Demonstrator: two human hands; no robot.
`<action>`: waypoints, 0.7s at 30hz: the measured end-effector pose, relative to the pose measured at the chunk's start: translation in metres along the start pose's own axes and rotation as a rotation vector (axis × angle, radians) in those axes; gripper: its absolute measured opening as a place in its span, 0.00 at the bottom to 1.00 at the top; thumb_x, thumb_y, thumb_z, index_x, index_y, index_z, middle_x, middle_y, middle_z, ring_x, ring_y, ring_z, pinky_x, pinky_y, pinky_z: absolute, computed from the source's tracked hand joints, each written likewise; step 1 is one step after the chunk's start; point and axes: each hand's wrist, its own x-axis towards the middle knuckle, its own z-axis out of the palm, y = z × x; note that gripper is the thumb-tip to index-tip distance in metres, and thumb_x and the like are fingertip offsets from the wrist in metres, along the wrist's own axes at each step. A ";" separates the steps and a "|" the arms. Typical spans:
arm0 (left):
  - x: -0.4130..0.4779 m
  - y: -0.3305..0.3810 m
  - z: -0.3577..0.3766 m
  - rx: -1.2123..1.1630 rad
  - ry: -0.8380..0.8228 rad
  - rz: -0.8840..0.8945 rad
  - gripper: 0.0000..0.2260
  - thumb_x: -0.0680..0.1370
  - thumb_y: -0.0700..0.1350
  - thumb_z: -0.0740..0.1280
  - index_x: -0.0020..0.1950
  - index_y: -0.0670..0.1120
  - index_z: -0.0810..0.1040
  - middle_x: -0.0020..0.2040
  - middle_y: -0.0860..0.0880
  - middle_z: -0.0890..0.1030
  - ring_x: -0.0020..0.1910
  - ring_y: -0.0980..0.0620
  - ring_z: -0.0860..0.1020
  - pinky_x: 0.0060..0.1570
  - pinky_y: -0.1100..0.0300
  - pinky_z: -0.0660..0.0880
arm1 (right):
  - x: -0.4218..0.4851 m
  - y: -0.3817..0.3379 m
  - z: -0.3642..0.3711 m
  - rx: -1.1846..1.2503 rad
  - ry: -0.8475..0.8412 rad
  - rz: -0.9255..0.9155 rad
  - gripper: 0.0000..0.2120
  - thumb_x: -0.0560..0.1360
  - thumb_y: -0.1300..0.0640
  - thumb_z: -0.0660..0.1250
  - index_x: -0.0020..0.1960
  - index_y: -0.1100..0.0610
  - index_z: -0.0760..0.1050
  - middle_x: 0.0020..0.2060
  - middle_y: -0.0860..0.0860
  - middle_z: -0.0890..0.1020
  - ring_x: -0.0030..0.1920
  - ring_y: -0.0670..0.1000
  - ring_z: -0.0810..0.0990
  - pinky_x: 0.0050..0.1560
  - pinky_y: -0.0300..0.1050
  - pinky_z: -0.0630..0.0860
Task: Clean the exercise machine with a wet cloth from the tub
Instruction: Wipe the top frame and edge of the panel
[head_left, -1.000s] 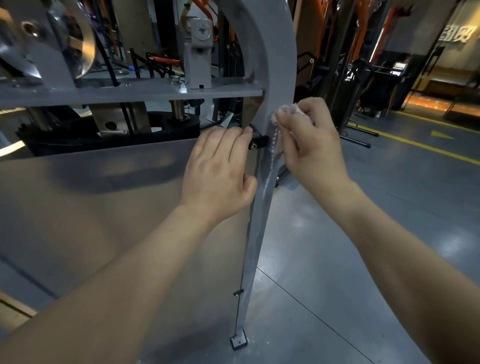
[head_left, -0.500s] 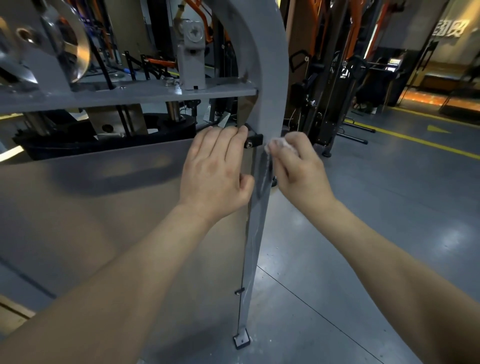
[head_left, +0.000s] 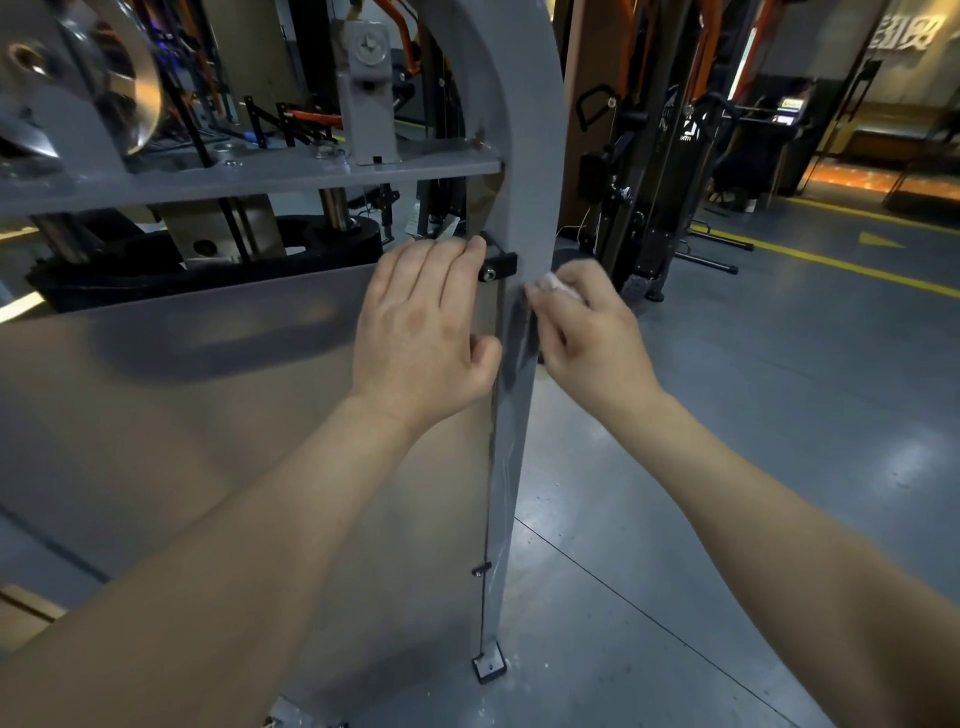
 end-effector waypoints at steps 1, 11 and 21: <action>0.000 0.000 0.000 0.000 -0.008 -0.003 0.31 0.70 0.48 0.65 0.72 0.38 0.74 0.66 0.41 0.78 0.67 0.41 0.73 0.76 0.48 0.61 | 0.007 -0.001 -0.002 0.009 0.030 0.001 0.07 0.82 0.63 0.66 0.54 0.65 0.81 0.49 0.58 0.76 0.42 0.53 0.76 0.40 0.45 0.74; 0.000 0.001 -0.003 0.000 -0.018 -0.005 0.31 0.70 0.48 0.64 0.72 0.38 0.73 0.66 0.41 0.78 0.67 0.41 0.73 0.77 0.49 0.60 | -0.024 0.002 0.012 0.014 -0.029 0.010 0.09 0.83 0.63 0.64 0.55 0.66 0.81 0.48 0.58 0.77 0.42 0.55 0.75 0.39 0.49 0.74; -0.001 0.003 -0.004 -0.008 -0.012 -0.010 0.31 0.70 0.48 0.64 0.72 0.38 0.74 0.66 0.41 0.78 0.68 0.40 0.73 0.76 0.47 0.61 | -0.039 0.001 0.023 0.025 -0.056 0.024 0.05 0.79 0.68 0.67 0.51 0.65 0.81 0.49 0.59 0.78 0.43 0.57 0.78 0.39 0.48 0.75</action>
